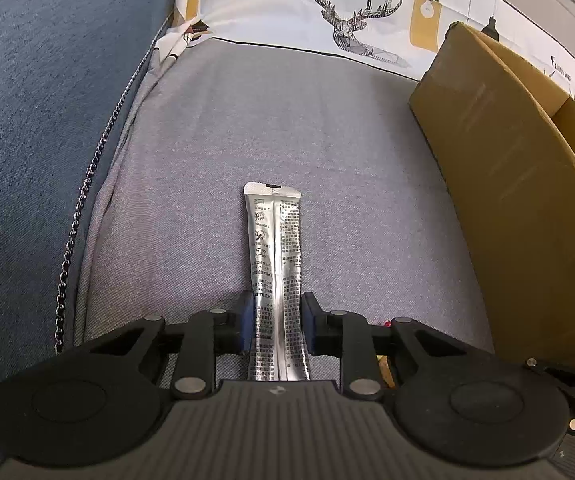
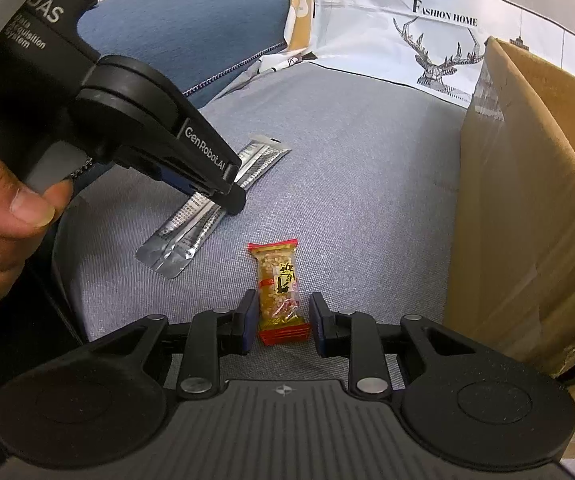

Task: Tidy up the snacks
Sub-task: 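Lift the silver stick with left tool while right tool lifts the candy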

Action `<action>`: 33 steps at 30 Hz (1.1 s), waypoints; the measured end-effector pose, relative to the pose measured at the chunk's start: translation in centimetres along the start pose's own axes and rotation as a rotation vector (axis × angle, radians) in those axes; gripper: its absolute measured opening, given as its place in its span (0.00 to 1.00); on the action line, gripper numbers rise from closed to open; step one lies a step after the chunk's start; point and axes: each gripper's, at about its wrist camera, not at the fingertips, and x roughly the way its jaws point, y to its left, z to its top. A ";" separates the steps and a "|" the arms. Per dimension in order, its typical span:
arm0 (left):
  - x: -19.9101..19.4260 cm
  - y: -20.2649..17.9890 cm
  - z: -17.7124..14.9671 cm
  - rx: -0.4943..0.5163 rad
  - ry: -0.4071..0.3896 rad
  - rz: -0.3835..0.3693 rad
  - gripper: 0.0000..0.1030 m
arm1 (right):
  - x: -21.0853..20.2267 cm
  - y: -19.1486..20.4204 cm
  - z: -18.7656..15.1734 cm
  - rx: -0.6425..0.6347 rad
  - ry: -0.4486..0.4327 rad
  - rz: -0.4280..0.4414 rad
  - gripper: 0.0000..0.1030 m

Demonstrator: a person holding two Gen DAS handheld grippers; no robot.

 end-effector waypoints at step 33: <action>-3.8 1.3 -0.6 -0.073 -0.184 -0.125 0.21 | -0.8 0.2 -0.6 0.011 -0.018 0.022 0.64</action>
